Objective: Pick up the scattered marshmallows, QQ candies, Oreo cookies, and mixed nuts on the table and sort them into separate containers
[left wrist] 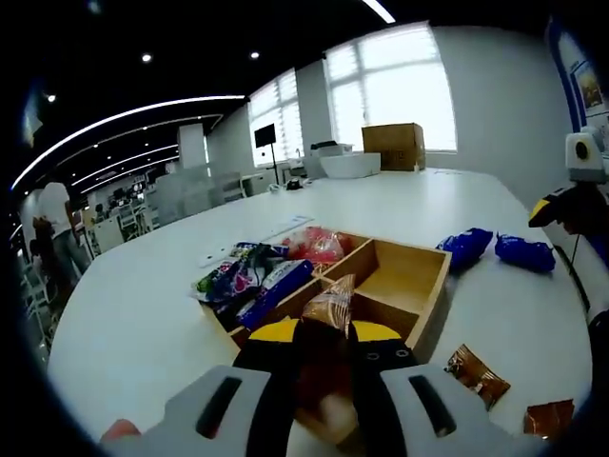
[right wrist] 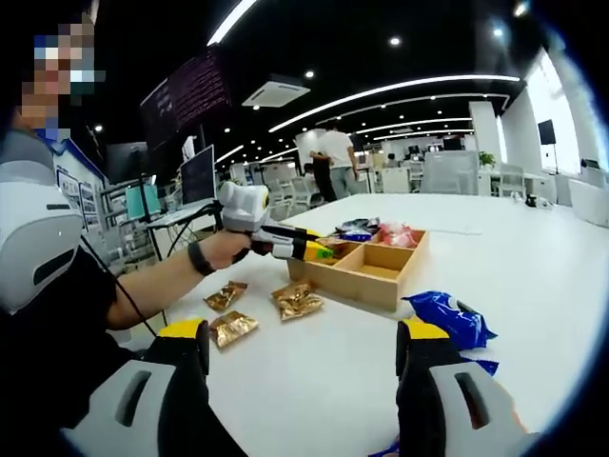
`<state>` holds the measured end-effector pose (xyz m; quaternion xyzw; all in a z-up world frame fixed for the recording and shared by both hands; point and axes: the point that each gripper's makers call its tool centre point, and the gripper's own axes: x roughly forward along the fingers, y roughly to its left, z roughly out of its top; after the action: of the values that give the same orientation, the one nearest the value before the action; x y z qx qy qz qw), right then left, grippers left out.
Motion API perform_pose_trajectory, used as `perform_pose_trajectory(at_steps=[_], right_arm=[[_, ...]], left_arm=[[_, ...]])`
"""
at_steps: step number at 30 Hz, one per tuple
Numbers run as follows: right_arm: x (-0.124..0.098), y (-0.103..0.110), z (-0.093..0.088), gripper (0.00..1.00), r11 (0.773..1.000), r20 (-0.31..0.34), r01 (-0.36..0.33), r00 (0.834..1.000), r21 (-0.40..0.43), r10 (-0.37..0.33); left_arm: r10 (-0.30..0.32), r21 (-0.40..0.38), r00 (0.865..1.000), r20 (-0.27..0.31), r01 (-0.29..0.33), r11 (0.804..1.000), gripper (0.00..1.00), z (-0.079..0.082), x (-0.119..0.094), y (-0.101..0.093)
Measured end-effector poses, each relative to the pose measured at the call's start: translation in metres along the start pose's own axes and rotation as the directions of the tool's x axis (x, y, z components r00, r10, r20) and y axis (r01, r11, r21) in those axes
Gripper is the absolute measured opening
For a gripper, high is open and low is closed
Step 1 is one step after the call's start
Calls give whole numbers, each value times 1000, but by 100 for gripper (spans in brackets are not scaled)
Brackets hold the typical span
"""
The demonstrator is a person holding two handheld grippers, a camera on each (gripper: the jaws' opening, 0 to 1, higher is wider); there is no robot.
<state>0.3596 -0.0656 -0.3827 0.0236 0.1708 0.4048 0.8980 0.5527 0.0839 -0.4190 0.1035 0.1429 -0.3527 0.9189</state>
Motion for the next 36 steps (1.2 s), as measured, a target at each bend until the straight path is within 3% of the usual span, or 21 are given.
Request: perform_pose_trajectory(at_steps=[36], right_arm=[[0, 3, -1, 74, 1000, -26, -12, 1000, 5, 12]], left_arm=[[10, -12, 1000, 2, -10, 1000, 29, 0, 1, 1]])
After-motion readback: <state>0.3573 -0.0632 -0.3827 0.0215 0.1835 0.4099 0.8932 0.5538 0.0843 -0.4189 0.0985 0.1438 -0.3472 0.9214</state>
